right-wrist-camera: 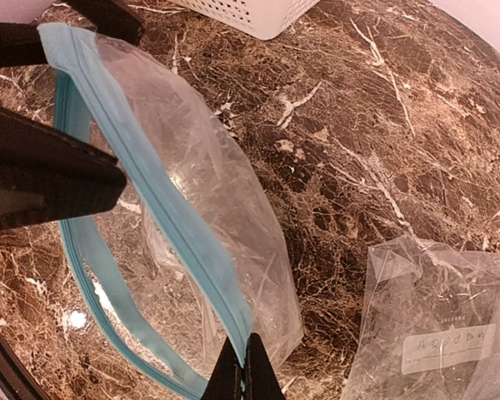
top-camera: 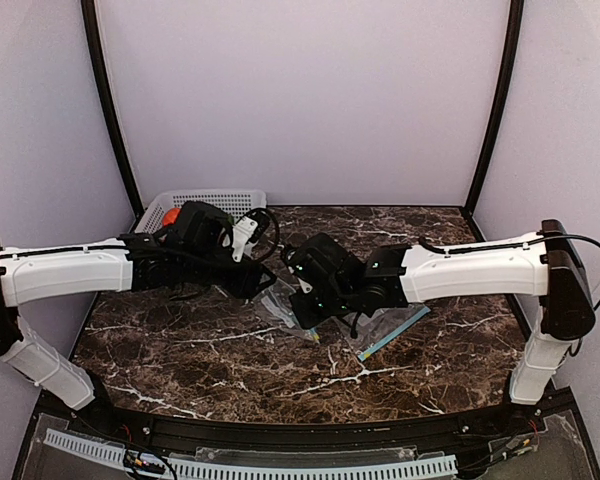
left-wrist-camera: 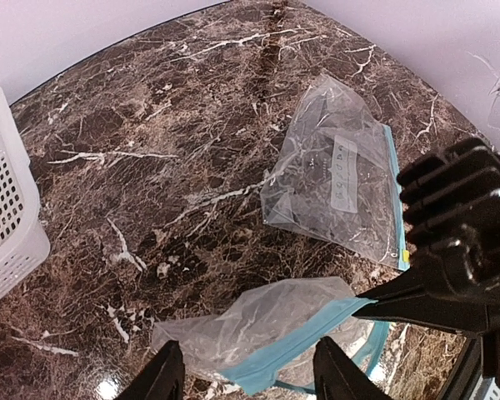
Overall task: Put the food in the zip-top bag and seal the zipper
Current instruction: Pass from the right arm to the left
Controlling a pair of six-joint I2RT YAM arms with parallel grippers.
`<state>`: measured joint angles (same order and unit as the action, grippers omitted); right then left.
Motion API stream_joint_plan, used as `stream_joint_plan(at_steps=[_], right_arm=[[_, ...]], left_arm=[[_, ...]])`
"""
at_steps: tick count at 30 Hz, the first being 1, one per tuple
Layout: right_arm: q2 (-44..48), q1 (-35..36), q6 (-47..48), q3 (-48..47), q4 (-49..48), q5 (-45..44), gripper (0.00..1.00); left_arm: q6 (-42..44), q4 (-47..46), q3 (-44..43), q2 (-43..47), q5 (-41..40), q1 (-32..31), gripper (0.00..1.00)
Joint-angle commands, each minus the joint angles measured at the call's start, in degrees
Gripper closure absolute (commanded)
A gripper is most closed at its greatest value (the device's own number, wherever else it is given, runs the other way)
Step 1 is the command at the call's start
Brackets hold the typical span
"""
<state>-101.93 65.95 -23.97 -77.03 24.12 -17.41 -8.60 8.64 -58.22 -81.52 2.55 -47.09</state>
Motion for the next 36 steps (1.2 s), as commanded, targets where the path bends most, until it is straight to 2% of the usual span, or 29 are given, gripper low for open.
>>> stream_joint_plan(at_steps=[1, 4, 7, 17, 29, 36], right_arm=[[-0.7, -0.2, 1.0, -1.4, 0.3, 0.8, 1.0], [-0.8, -0.2, 1.1, -1.5, 0.3, 0.9, 1.0], [-0.9, -0.2, 1.2, -1.5, 0.3, 1.0, 1.0], [-0.9, -0.2, 1.0, -1.6, 0.4, 0.7, 1.0], [-0.6, -0.3, -0.2, -1.8, 1.3, -0.8, 1.0], [-0.1, -1.0, -1.1, -1.5, 1.5, -1.1, 1.0]], left_arm=[[3.8, 1.3, -1.9, 0.1, -1.1, 0.3, 0.43], [4.9, 1.7, -2.5, 0.1, -1.2, 0.5, 0.41], [6.7, 1.5, -2.7, 0.2, 0.6, 0.4, 0.43], [7.1, 2.1, -2.8, -1.0, 2.8, 0.4, 0.66], [6.5, 2.7, -1.6, -0.4, 3.3, 0.4, 0.83], [6.0, 2.8, -0.2, 0.8, 2.8, 0.4, 0.99]])
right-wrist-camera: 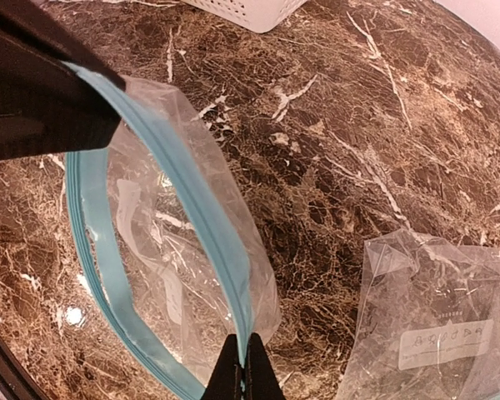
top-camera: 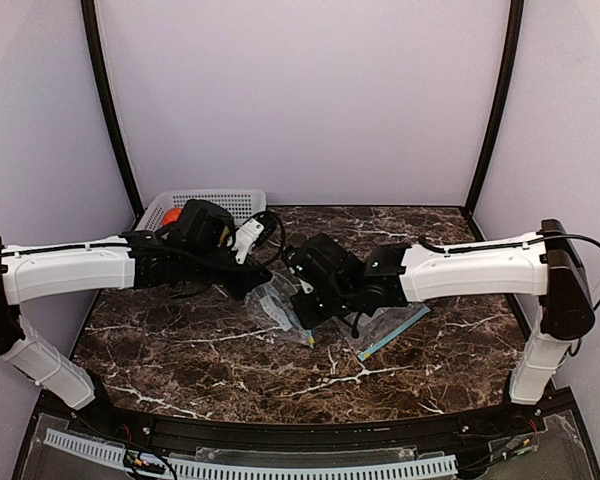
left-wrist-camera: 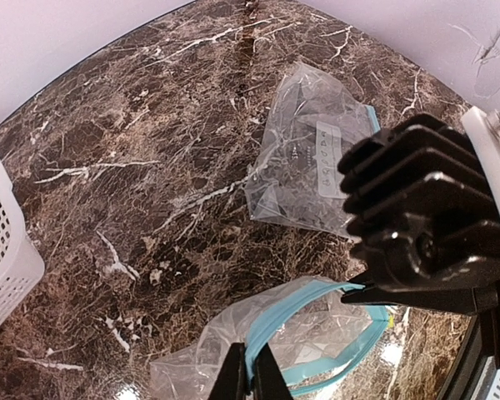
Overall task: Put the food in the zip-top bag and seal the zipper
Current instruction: Pass from the right arm to the left
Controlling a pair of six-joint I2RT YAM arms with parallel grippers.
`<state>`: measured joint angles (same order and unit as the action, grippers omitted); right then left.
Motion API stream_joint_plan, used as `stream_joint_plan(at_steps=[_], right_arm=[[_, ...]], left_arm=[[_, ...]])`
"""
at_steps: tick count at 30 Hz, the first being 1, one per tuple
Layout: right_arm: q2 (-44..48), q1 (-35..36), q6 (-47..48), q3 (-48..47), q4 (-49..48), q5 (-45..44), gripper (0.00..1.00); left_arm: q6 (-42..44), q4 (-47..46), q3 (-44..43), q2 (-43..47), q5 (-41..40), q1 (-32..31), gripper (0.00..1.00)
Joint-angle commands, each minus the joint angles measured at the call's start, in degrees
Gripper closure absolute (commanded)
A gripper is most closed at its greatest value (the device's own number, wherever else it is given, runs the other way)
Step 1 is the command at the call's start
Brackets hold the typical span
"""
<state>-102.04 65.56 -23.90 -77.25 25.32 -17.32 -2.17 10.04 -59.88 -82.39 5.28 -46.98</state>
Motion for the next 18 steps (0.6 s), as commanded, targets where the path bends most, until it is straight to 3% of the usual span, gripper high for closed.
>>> stream_joint_plan(at_steps=[1, 4, 13, 18], right_arm=[[0.0, -0.7, -1.3, -1.3, 0.3, -1.1, 1.0], [0.0, -1.0, -1.6, -1.3, 0.4, -1.0, 0.99], [1.9, -1.1, -1.8, -1.5, 0.1, 0.1, 0.51], [5.4, -1.2, -3.5, -0.4, -1.1, 0.3, 0.34]], left_arm=[[-0.7, 1.2, 1.8, 1.8, 0.0, 0.3, 0.99], [-2.1, 0.4, 2.4, 2.2, -0.1, 0.3, 0.99], [-15.7, -2.4, 3.3, 2.6, -4.5, 0.3, 0.99], [-23.1, -7.0, 4.6, 3.7, -8.0, 0.3, 0.99]])
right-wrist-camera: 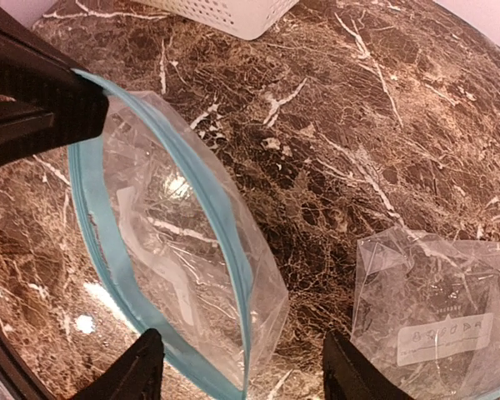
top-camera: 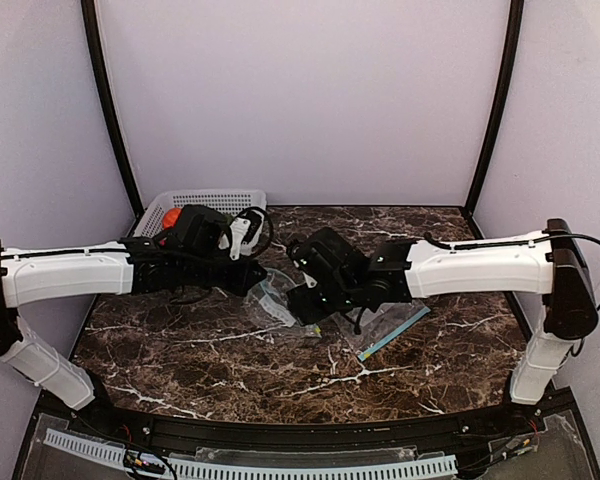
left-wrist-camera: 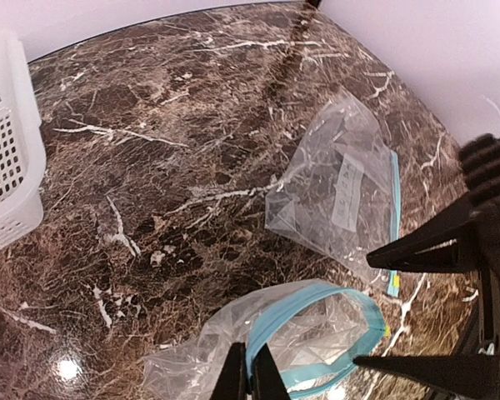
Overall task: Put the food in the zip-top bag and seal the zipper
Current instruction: Pass from the right arm to the left
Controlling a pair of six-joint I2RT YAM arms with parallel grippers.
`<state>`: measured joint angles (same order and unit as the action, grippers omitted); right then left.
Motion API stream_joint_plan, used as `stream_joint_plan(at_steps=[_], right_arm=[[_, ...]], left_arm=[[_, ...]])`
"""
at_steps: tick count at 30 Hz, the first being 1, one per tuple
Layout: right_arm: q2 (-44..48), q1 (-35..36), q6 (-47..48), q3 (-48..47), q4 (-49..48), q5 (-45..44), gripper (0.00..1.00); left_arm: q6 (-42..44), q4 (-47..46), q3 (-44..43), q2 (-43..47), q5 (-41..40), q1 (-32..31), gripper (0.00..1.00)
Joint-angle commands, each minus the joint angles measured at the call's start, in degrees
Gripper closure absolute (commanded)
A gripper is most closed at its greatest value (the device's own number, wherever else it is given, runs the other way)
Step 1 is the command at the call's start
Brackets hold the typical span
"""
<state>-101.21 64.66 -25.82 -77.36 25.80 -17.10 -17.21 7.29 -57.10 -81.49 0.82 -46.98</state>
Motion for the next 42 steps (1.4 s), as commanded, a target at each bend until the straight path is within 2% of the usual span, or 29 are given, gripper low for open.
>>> stream_joint_plan(at_steps=[1, 3, 9, 23, 34, 42], right_arm=[[5.6, -0.3, -2.2, 0.3, -1.8, 0.0, 0.31], [6.9, -0.5, -4.0, 1.0, -2.1, -0.6, 0.26], [9.2, -3.0, -12.1, 4.7, -3.4, 0.7, 0.23], [10.5, -4.8, -24.0, 8.1, -6.0, -2.1, 0.32], [10.9, -4.9, -29.8, 11.6, -14.6, 1.7, 0.4], [11.1, -4.8, -34.6, 14.4, -19.9, 2.2, 0.37]], left_arm=[[-8.7, -5.7, 2.4, 3.3, -4.0, 0.3, 0.99], [-10.2, -7.7, 3.3, 4.1, -4.8, 0.4, 0.99], [-12.9, -14.3, 7.3, 7.0, -6.3, 0.3, 0.99], [-15.2, -21.7, 13.5, 12.2, -6.5, 0.3, 0.99], [-16.8, -25.6, 15.8, 13.9, -6.1, 0.3, 0.99], [-18.0, -27.9, 16.8, 13.8, -5.6, 0.0, 0.99]])
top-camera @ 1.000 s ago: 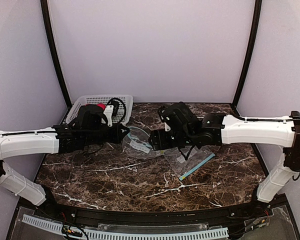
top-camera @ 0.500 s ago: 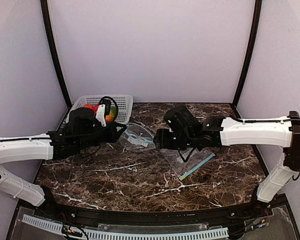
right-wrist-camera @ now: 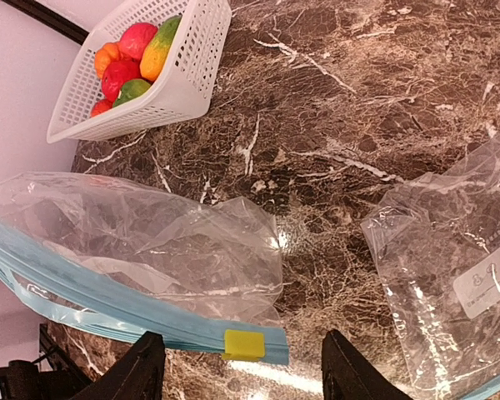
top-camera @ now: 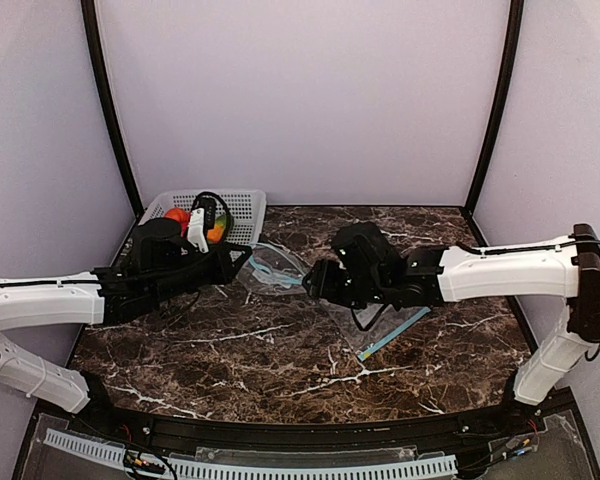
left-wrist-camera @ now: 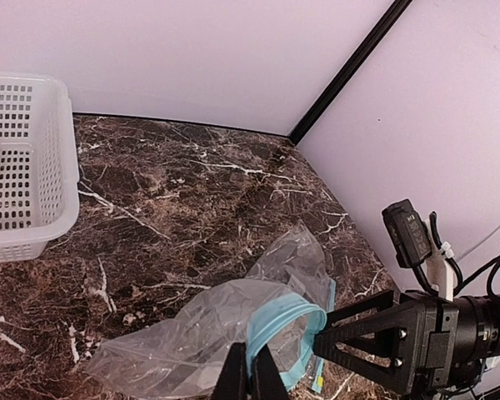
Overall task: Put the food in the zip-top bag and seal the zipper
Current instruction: Pass from the right arm to the left, then pass from the left arm to the right
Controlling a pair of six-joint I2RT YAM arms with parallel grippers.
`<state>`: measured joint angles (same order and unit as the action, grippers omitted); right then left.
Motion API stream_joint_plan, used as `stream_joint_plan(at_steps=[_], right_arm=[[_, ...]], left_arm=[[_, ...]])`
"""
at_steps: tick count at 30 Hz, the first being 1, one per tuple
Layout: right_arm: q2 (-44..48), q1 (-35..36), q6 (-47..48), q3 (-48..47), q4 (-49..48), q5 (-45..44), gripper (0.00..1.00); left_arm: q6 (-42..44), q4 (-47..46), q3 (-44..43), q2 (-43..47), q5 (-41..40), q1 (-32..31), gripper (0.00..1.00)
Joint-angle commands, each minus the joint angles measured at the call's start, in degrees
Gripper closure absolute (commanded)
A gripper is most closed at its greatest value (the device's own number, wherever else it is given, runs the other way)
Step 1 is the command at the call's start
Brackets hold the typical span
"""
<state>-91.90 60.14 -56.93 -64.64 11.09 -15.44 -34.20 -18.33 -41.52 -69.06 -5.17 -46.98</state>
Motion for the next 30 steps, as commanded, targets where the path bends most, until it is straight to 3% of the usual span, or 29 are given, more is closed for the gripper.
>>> stream_joint_plan(at_steps=[1, 16, 24, 30], right_arm=[[2.0, -0.2, -4.0, 2.1, -6.2, 0.6, 0.37], [1.8, -0.2, -5.2, 2.5, -13.5, -3.7, 0.43], [2.0, -1.1, -4.7, 2.4, -13.2, -7.5, 0.34], [1.6, -1.7, -4.4, 2.3, -13.1, -7.2, 0.33]], left_arm=[[-1.1, -2.4, 1.2, 1.3, 0.5, 0.0, 0.99], [-5.2, -5.8, 3.0, 2.8, 1.3, -2.2, 0.99], [-6.7, -6.8, 3.9, 3.7, 1.4, -3.2, 0.99], [-7.0, -7.3, 4.2, 4.4, 0.9, -3.6, 0.99]])
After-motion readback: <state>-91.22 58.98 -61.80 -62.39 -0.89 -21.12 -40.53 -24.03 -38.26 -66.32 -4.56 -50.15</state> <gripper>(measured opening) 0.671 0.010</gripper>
